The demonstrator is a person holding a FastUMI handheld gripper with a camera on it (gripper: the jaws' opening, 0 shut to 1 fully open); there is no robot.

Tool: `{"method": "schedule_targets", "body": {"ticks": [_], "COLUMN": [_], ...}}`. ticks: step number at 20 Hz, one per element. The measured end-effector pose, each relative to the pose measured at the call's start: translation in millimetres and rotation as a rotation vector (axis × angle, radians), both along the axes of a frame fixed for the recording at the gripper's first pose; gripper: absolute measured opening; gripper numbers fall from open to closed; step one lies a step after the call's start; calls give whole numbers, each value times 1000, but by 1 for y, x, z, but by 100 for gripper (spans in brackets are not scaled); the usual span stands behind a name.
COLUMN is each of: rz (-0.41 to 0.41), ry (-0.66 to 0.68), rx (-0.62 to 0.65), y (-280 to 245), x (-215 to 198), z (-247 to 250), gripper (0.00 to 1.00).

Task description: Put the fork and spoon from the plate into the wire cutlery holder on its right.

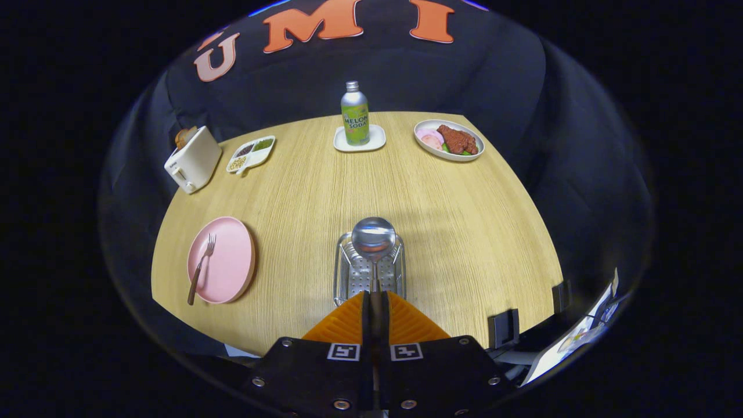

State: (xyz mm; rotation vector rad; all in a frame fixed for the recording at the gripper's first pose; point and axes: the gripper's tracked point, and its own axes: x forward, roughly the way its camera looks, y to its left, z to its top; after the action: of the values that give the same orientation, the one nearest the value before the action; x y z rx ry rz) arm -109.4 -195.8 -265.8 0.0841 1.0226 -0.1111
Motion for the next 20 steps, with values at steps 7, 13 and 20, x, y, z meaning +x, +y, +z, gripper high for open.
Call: {"method": "schedule_targets", "body": {"ticks": [7, 13, 20], "rz": [3, -4, -30], "ry": [75, 38, -170], "rx": [-19, -40, -31], "y": [-3, -3, 8], "x": [-4, 13, 52], "z": [-9, -3, 32], "gripper": [5, 9, 10]}}
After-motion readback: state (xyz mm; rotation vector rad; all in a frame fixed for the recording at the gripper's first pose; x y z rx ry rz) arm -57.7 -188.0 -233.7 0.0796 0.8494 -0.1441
